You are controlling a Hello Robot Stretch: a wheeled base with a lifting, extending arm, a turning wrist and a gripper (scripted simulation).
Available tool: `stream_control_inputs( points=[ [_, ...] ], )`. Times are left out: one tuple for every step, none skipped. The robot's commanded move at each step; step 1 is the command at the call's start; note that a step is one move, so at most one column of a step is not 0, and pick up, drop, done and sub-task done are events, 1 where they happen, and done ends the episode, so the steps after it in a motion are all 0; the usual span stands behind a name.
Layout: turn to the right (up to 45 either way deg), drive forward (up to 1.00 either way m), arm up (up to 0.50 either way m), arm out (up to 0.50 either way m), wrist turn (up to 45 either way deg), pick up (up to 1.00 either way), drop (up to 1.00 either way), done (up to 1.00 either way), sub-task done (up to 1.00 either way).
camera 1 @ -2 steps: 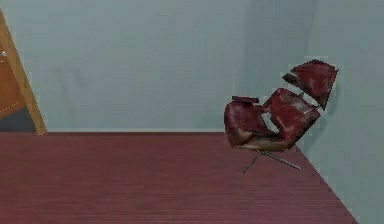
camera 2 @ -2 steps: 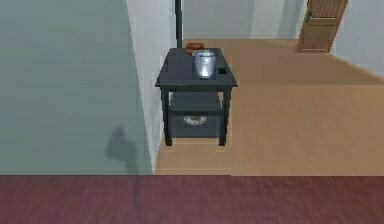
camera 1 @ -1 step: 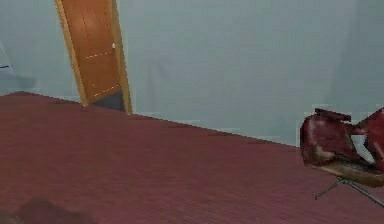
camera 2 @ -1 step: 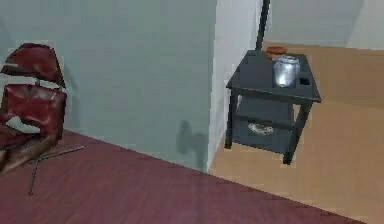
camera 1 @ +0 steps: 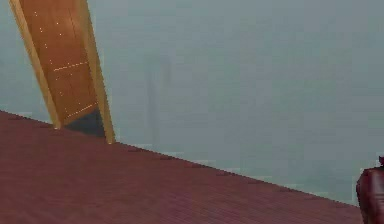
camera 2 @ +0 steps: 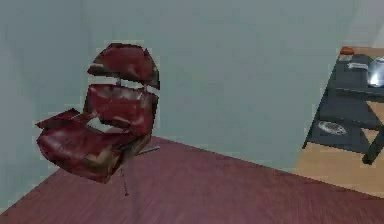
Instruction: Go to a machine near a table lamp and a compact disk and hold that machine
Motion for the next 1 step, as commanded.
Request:
stream_control_inputs(
  points=[
    [-45.0, 0.0, 0.0, 0.0, 0.0, 0.0, 0.0, 0.0, 0.0]
  ],
)
